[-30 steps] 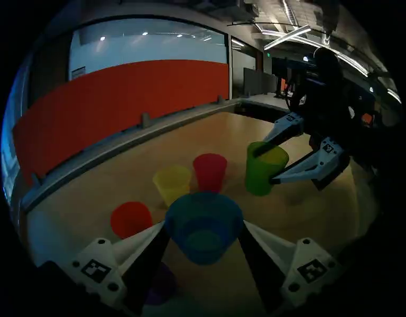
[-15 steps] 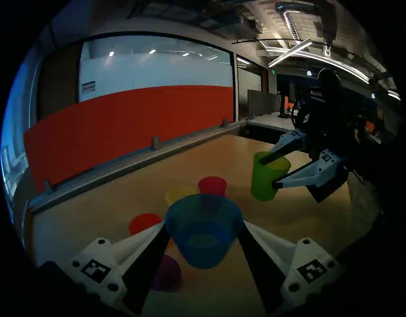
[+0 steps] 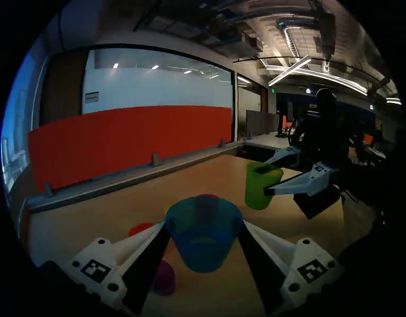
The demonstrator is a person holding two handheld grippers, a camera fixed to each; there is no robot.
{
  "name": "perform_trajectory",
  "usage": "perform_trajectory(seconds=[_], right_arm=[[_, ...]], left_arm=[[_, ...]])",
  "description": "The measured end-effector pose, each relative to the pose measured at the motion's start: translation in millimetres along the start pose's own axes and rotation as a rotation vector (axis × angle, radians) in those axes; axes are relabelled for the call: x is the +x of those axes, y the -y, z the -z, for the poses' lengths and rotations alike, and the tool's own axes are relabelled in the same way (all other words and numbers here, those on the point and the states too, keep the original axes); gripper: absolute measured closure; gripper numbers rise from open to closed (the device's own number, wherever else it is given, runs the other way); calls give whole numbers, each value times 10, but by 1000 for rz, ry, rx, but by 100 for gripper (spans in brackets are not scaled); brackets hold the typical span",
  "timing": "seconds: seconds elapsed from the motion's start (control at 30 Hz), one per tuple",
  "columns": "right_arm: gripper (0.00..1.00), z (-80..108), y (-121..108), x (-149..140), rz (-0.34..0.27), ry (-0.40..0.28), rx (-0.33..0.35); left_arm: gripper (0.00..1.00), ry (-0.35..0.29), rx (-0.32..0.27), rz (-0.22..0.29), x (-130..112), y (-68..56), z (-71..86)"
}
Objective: Pour water
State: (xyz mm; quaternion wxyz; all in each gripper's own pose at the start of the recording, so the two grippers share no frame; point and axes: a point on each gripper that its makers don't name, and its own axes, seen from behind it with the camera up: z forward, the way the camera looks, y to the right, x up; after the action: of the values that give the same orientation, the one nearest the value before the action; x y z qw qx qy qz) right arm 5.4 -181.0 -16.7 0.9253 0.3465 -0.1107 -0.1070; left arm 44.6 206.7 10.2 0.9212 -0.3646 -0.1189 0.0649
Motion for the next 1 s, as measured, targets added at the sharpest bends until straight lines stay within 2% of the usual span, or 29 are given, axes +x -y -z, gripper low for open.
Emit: perform_trajectory(seconds=[0.5, 1.0], right_arm=[[10, -3, 24, 196, 24, -82, -9], [10, -44, 37, 363, 23, -135, 0]], left_arm=[[14, -55, 17, 17, 100, 40, 96], [14, -70, 25, 6, 181, 91, 128]])
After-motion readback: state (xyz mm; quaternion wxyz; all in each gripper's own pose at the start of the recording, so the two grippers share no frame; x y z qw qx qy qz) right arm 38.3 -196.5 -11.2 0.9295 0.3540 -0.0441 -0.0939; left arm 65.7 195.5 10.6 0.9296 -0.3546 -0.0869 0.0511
